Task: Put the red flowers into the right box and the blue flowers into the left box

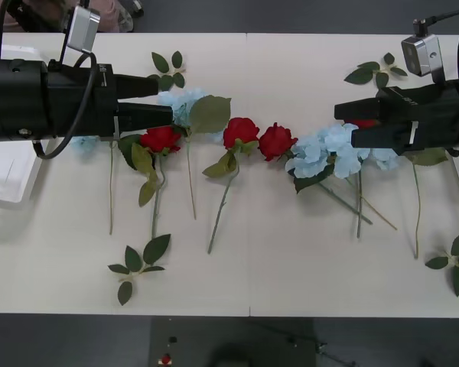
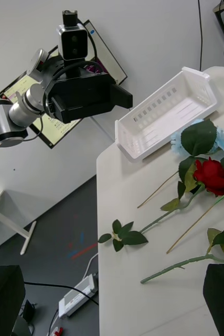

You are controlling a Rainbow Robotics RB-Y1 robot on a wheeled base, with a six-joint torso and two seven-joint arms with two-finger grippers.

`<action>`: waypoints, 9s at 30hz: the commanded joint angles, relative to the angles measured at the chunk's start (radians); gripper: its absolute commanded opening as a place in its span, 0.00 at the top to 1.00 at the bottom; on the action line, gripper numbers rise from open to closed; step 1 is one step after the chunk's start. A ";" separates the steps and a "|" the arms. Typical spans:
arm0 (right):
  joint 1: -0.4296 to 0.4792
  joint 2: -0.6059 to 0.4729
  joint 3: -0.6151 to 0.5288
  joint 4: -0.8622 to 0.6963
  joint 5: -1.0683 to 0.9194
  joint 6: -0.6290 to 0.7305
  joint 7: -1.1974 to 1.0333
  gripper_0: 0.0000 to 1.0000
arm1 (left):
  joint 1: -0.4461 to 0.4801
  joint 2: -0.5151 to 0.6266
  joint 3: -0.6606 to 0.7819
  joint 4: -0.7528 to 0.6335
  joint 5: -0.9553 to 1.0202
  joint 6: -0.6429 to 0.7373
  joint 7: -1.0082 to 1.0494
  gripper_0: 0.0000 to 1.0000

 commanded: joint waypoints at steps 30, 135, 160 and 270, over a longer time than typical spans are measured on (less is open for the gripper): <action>0.026 0.049 -0.259 -0.186 1.320 0.177 -1.529 0.00 | -0.053 0.267 -0.198 0.277 -0.356 0.092 0.838 0.00; -0.278 0.414 0.045 -0.256 0.777 -0.654 -0.500 1.00 | -0.455 0.362 -0.616 0.650 -0.735 -0.073 0.383 0.00; -0.287 0.596 0.042 -0.213 0.943 -0.766 -0.650 1.00 | -0.014 -0.043 -0.093 0.340 0.115 0.094 -0.315 0.00; -0.367 0.385 0.131 0.491 1.796 -0.228 -1.308 0.21 | -0.010 0.161 0.099 0.662 -0.097 0.305 -0.160 0.35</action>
